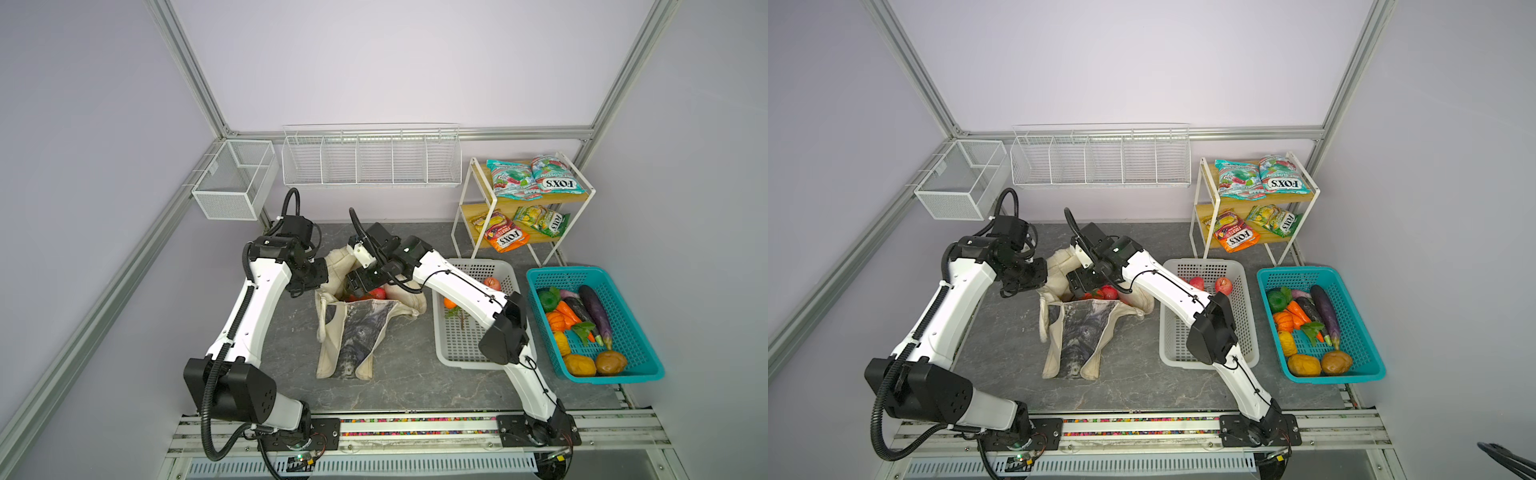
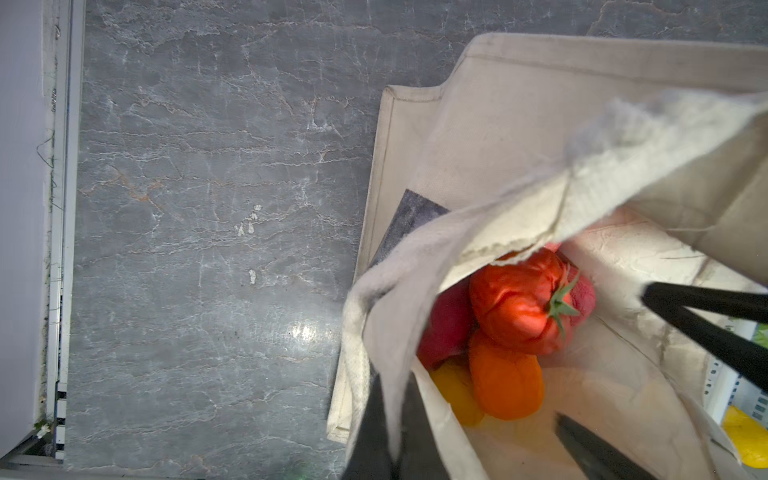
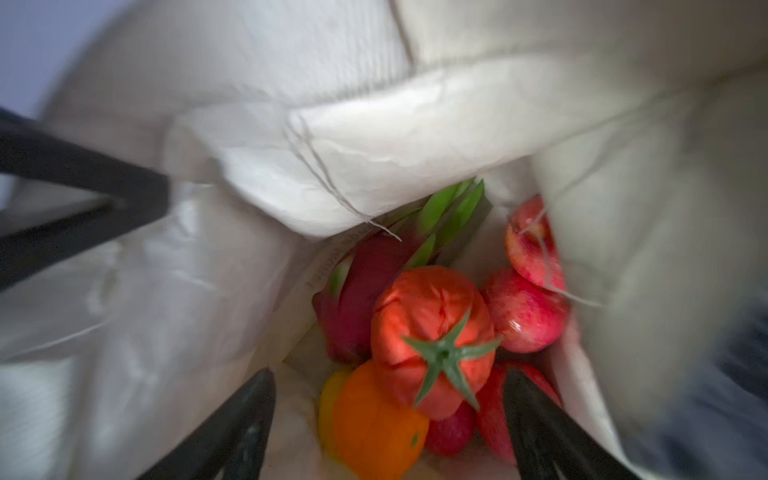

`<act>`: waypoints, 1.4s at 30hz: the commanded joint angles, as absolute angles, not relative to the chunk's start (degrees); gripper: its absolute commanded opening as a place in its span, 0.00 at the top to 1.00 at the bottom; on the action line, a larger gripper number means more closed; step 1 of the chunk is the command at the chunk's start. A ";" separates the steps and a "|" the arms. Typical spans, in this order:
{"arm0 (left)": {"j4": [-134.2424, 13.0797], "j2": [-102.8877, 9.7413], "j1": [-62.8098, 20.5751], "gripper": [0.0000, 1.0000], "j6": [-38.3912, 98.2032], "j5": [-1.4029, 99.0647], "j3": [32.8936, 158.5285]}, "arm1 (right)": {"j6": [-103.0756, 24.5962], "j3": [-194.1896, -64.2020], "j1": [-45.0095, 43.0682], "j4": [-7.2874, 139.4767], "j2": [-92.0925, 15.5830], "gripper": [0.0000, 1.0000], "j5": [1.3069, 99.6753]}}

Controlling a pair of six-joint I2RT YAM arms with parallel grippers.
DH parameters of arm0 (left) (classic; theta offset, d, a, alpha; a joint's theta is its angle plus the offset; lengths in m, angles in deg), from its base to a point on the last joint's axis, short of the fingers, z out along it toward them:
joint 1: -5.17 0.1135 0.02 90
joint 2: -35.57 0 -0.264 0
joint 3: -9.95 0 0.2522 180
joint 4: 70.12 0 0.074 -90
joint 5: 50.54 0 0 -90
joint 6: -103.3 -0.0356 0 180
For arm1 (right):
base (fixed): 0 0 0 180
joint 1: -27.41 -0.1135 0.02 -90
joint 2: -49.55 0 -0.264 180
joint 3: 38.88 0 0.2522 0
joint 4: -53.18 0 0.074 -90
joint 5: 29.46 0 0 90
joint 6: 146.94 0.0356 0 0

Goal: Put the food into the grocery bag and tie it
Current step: 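Move the right gripper to the shelf toward the teal FOX'S candy bag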

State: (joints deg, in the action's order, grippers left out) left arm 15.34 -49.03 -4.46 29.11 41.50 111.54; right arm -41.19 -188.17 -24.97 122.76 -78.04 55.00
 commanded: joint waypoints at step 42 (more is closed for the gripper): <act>14.57 -52.35 -4.15 1.00 26.57 43.41 113.62 | 7.58 -150.38 39.94 94.07 -31.74 0.16 44.01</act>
State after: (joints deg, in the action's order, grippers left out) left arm 14.55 -51.52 -4.46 27.56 42.57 112.00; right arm 1.71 -151.08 39.97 98.34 -31.09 47.88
